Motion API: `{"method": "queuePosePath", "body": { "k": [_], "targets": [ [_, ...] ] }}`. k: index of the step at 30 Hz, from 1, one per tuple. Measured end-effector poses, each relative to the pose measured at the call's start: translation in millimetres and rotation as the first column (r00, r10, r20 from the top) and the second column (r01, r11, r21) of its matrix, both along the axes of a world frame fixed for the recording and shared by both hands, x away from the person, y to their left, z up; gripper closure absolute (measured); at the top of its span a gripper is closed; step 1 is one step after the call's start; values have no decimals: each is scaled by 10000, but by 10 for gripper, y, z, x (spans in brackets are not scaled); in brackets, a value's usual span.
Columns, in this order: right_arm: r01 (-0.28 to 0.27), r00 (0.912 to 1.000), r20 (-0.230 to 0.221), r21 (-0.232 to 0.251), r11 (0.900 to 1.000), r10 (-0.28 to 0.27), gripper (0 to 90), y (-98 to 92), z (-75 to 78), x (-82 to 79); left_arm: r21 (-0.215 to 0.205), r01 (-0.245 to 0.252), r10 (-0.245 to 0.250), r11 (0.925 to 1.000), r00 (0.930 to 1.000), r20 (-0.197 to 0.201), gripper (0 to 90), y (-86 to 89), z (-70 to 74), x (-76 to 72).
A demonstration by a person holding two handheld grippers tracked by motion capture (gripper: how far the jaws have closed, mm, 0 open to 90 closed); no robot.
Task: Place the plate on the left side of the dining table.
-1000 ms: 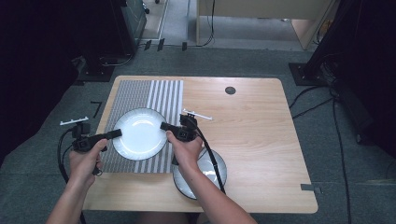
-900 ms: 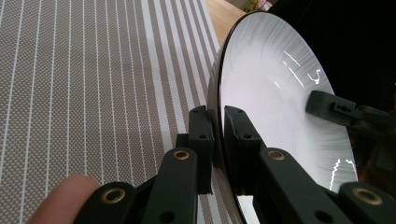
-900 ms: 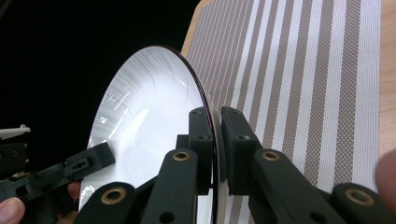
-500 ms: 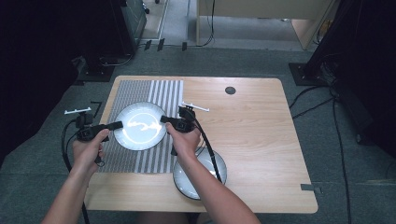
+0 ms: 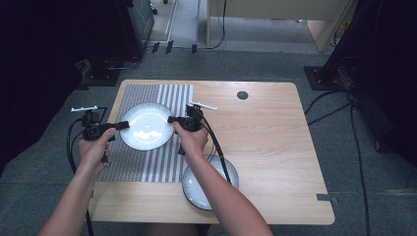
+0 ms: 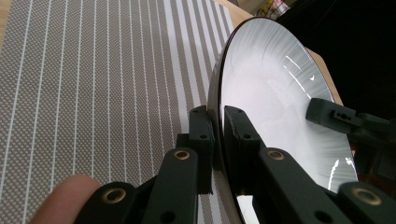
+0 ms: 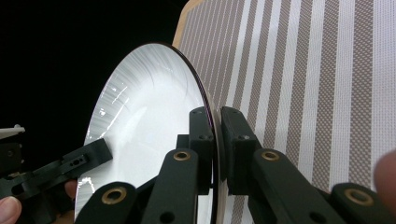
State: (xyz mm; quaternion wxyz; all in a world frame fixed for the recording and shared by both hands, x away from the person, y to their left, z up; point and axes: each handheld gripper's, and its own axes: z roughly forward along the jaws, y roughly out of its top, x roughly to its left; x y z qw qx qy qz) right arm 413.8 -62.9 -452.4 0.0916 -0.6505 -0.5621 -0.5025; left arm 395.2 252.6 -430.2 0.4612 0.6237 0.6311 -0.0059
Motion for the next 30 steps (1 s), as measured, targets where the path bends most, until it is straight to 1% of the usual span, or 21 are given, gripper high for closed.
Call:
{"method": "queuePosePath", "body": {
  "k": [3,4,6,8,12,15,17,19,20,21,23,25,28,30],
  "targets": [
    [45,9999,-102,23,10000,-45,839,6,-20,65,14,-25,25,10000,10000,-86,829,-3,-12,69],
    [51,9999,-91,4,10000,-51,838,5,-25,89,-40,-40,40,10000,9999,-94,829,-2,-19,87],
    [3,10000,-80,-46,10000,-3,839,4,-24,136,-6,-25,25,10000,9999,-112,828,-5,-27,127],
    [-2,10000,-59,-103,9999,2,838,7,-16,181,-47,-89,89,9999,9999,-135,828,-3,-30,163],
    [43,10000,-79,-87,10000,-44,838,30,-34,273,2,-236,236,9997,9995,-195,828,10,-42,246],
    [46,9999,-97,-130,9999,-47,839,62,-50,326,-201,-418,411,9989,9987,-309,830,40,-101,312],
    [64,10000,-42,-308,9995,-65,840,87,-70,366,-339,-526,510,9980,9976,-465,831,54,-154,359],
    [86,9999,-62,-396,9992,-89,840,100,-113,411,-367,-630,609,9973,9965,-565,833,62,-206,399],
    [80,9998,-199,-339,9994,-87,840,105,-137,434,-388,-718,695,9967,9959,-580,835,59,-232,417],
    [88,9997,-221,-328,9994,-95,840,107,-169,459,-388,-718,695,9967,9959,-580,835,59,-232,417],
    [77,9995,-312,-360,9993,-89,840,117,-218,500,-293,-822,800,9962,9945,-677,833,55,-313,465],
    [85,9994,-333,-417,9991,-99,839,131,-269,537,-233,-938,918,9953,9929,-763,831,53,-352,489],
    [90,9991,-413,-353,9993,-105,840,145,-336,591,-228,-1086,1066,9938,9912,-780,832,61,-395,521],
    [7,9994,-345,-331,9995,-18,840,159,-371,630,-176,-1170,1152,9930,9901,-797,833,71,-425,541]
  ]
}}
